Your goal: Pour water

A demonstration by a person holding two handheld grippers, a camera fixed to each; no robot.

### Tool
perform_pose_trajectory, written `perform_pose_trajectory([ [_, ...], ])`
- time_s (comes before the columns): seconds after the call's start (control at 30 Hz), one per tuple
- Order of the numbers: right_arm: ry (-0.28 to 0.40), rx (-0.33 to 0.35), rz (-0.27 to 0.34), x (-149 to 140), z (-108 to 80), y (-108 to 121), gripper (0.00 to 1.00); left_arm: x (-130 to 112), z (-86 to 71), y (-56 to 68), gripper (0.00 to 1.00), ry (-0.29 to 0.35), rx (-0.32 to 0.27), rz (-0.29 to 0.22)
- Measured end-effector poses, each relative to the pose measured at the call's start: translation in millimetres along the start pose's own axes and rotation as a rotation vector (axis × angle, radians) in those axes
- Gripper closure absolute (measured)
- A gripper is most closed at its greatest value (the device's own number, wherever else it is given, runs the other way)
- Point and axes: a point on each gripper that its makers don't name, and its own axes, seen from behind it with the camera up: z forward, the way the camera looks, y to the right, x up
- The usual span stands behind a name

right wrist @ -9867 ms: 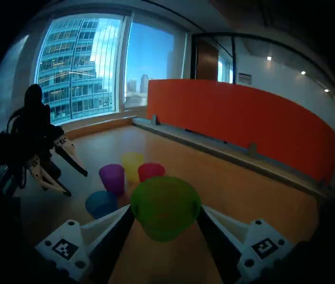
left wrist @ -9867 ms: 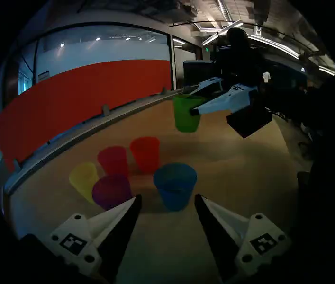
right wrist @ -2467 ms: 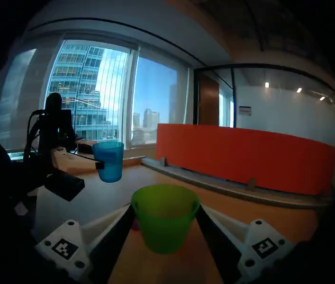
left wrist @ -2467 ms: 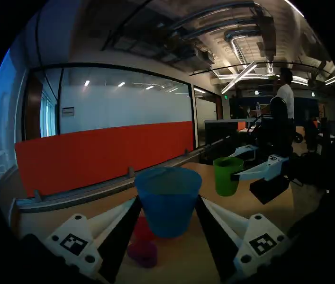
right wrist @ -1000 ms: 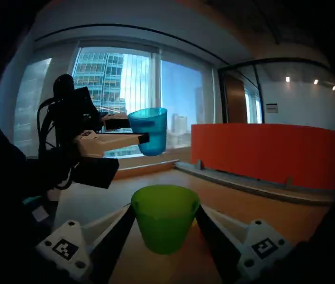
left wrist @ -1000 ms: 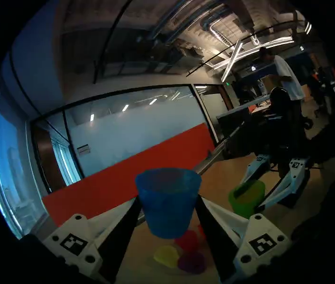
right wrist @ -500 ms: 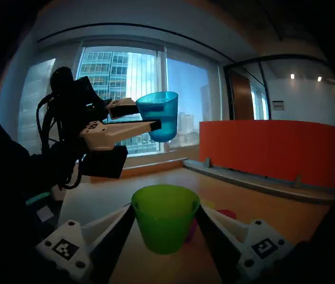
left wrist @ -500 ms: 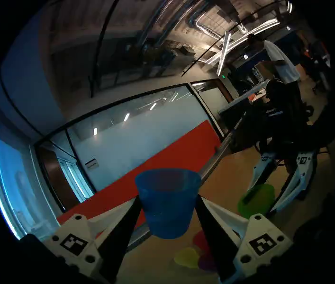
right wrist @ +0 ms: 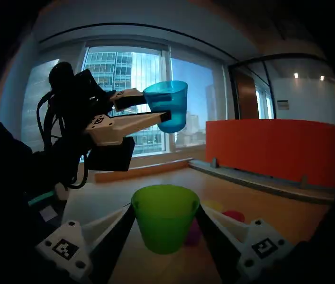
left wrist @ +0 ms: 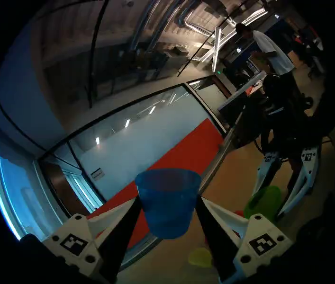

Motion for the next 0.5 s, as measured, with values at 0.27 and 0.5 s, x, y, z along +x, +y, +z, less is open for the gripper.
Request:
perform_pose_trajectory([
  [0.27,-0.003,0.013,-0.005,-0.4,4.8,-6.2,0.1,4.9,-0.1,2.0,0.2,0.0,-0.006,0.057],
  [0.5,-0.005,0.019,-0.008,-1.2,6.6,-6.8,0.1,8.8,1.7,3.2,0.2,0.004,-0.015,0.092],
])
